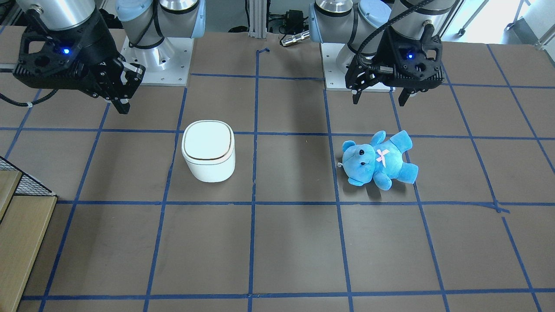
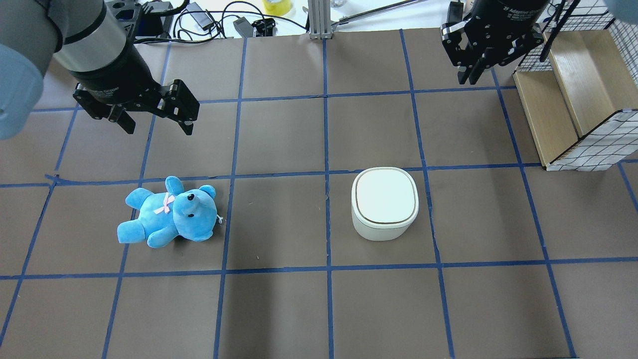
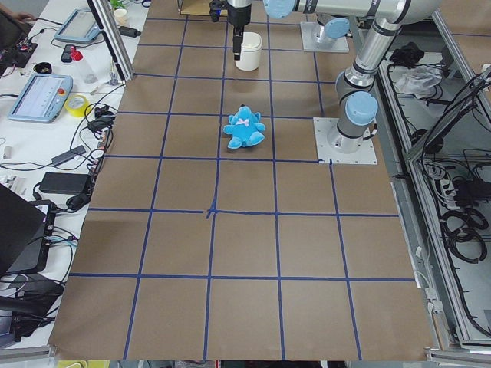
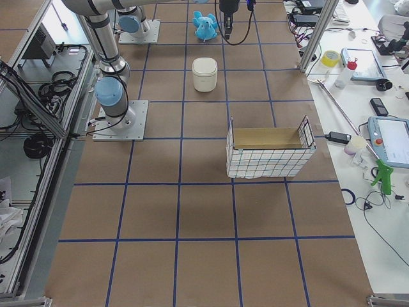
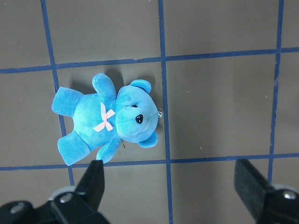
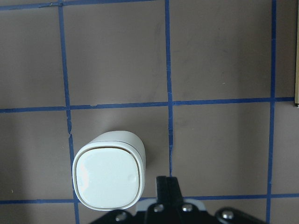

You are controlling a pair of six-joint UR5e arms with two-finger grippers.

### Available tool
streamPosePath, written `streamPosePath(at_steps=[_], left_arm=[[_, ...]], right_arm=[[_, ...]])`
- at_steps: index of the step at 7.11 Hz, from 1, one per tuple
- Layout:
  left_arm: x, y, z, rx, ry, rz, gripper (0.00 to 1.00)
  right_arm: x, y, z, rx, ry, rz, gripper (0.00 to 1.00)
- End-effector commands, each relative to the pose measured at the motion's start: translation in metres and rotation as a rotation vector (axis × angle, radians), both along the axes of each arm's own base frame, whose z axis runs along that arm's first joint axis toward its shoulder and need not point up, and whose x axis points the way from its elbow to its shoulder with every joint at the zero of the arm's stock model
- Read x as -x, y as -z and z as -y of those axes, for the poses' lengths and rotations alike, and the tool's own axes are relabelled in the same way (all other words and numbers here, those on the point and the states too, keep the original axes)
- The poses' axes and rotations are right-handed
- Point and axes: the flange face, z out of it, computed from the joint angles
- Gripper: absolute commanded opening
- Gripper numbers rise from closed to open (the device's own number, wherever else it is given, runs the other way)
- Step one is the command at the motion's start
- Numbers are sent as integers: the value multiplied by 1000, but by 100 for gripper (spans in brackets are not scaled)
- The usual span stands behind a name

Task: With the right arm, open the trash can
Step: 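Move the right gripper over the white trash can and lower onto its lid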

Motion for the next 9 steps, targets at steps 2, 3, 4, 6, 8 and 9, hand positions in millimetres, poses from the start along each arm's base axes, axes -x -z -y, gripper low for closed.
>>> streamPosePath(at_steps=[2, 3, 4, 6, 8, 9], left_arm=[[0, 0, 0, 0, 0, 0, 100], [0, 0, 0, 0, 0, 0, 100], [0, 0, 0, 0, 0, 0, 100], [0, 0, 0, 0, 0, 0, 100], [0, 0, 0, 0, 0, 0, 100], [0, 0, 0, 0, 0, 0, 100]], right_arm=[[-3, 0, -6, -28, 10, 4, 0], [-12, 2, -9, -36, -2, 15, 0], [-39, 14, -21, -71, -40, -3, 0], [-82, 34, -39, -103, -31, -11, 0], [-87, 66, -48, -161, 11, -22, 0], [-87, 91, -50, -166, 12, -26, 0]])
